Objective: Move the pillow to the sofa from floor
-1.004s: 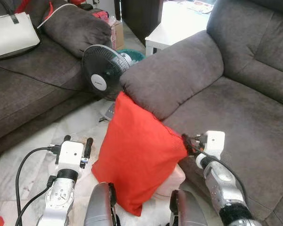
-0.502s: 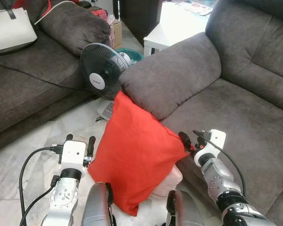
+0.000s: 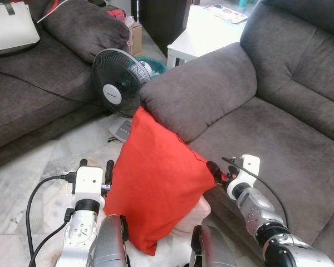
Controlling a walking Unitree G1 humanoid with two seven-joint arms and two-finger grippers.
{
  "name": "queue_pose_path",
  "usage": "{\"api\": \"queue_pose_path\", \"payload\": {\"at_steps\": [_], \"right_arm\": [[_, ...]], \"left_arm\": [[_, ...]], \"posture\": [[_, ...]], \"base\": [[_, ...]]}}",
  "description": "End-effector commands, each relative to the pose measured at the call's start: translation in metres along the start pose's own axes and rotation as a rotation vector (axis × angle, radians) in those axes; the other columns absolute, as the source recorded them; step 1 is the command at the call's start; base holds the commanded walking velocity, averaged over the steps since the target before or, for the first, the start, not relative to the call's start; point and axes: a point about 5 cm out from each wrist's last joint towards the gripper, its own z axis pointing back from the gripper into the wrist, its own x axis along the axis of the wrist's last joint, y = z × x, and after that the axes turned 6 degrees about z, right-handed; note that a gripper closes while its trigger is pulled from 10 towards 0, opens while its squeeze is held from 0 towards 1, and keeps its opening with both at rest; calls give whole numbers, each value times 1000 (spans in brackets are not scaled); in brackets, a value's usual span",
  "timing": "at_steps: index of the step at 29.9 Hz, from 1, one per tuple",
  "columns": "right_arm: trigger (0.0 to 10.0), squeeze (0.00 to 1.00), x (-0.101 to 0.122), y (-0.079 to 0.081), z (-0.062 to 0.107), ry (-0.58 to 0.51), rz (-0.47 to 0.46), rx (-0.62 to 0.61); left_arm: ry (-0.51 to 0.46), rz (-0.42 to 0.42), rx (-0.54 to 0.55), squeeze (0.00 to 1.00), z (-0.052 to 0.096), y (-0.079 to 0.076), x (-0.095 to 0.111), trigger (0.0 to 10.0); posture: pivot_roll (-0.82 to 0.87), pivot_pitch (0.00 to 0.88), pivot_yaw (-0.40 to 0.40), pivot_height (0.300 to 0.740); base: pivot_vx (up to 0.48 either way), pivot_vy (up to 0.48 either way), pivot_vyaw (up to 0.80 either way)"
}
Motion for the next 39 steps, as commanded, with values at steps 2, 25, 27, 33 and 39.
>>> {"api": "queue_pose_path", "payload": {"at_steps": [2,25,27,33,39], "right_arm": [[10000,0,3,-5,0,13,7,-16],[10000,0,13,1,-2,-147,-40,-84],[10000,0,14,3,-4,-143,-49,-101],[10000,0,22,6,-8,-143,-42,-108],[10000,0,23,6,-8,-133,-33,-111]], "left_arm": [[-11,5,-3,0,3,-5,2,10000],[-236,-35,7,0,-3,8,69,10000],[-256,-38,-3,0,-4,7,77,10000],[-299,-46,-7,0,-1,12,94,10000],[-292,-57,0,0,6,15,98,10000]], "posture": [[164,118,-155,584],[237,200,-116,584],[249,205,-111,584],[270,228,-106,584],[290,245,-112,584]], "base": [[0,0,0],[0,0,0],[0,0,0],[0,0,0],[0,0,0]]}}
